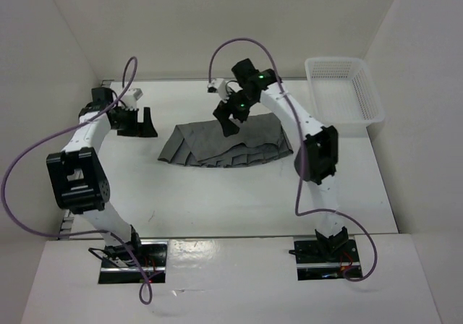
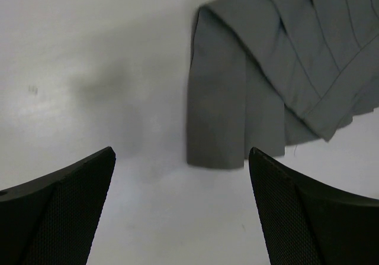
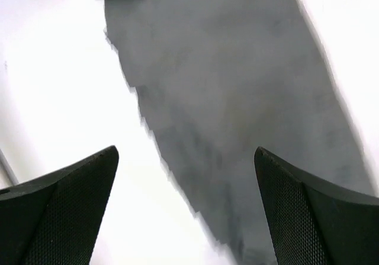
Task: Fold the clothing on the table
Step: Fold the skirt
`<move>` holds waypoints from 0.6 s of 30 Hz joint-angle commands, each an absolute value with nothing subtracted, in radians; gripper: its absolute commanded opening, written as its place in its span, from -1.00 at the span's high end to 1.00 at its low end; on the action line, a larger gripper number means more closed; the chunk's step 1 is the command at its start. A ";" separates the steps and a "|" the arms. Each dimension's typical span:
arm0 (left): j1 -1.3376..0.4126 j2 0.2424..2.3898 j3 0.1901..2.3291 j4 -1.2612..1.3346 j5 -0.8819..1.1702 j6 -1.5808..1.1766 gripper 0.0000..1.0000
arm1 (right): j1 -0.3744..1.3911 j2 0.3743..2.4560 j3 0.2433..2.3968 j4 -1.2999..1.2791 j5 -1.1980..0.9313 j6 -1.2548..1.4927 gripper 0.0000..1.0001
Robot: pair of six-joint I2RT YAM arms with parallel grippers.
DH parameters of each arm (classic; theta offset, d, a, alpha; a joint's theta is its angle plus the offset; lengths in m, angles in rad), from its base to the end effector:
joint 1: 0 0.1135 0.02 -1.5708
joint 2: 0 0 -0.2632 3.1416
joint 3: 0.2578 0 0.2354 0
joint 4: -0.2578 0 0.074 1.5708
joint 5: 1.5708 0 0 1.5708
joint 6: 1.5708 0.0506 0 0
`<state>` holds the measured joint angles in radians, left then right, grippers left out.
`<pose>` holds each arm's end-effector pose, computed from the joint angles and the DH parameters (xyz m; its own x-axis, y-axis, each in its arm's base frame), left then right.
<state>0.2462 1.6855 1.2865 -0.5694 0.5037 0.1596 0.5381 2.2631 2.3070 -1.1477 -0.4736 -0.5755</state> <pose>0.3456 0.0617 0.2444 -0.7807 -0.0527 -0.6226 0.1781 0.9363 -0.3026 0.3886 0.2588 0.2798 -0.2990 -0.7425 -0.5993 -0.9478 0.3037 0.0966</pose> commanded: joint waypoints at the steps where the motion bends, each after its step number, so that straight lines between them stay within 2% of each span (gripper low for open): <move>1: 0.171 1.824 1.417 -0.509 0.546 0.196 -0.97 | 0.503 2.038 2.003 -0.978 -0.425 -0.511 -0.98; 6: 0.098 2.011 1.583 -0.488 0.497 0.196 -0.95 | 0.503 1.870 1.670 -0.841 -0.246 -0.404 -0.98; 9: 0.074 2.083 1.663 -0.479 0.471 0.206 -0.95 | 0.503 1.829 1.576 -0.816 -0.200 -0.403 -0.98; 18: 0.055 2.275 1.887 -0.587 0.552 0.284 -0.87 | 0.472 1.807 1.503 -0.816 -0.140 -0.403 -0.98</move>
<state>0.0566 2.2433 1.8366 -0.5354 0.4900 0.2295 0.4873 1.8595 1.5005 -0.8753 -0.1802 -0.4160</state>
